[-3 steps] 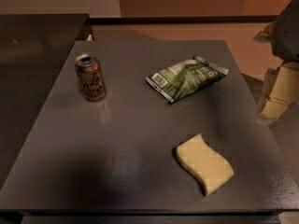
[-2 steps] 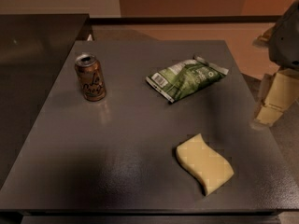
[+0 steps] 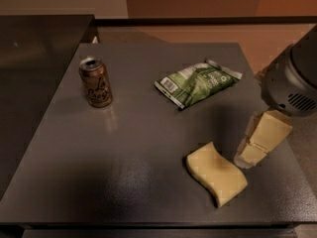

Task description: Pick sponge

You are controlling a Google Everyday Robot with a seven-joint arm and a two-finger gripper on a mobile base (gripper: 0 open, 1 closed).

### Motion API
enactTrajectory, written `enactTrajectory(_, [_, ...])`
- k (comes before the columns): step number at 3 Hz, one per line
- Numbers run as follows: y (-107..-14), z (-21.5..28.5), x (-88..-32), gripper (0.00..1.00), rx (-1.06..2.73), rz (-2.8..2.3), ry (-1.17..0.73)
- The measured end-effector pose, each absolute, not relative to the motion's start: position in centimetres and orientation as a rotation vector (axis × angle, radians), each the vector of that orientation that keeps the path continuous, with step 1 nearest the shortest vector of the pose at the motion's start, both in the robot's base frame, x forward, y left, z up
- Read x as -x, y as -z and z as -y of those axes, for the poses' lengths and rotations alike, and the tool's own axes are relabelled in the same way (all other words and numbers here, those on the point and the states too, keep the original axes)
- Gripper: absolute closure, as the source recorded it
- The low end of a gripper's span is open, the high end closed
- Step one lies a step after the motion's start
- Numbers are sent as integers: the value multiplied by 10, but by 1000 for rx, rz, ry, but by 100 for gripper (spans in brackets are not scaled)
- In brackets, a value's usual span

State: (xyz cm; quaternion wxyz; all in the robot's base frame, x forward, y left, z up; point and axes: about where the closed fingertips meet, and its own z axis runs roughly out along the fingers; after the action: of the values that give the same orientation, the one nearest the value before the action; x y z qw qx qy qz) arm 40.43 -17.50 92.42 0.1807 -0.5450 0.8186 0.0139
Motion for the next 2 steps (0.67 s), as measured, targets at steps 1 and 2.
enactTrajectory(1, [-894, 162, -390, 0, 1524, -2336, -128])
enactTrajectory(2, [-867, 150, -376, 0, 1535, -2351, -212])
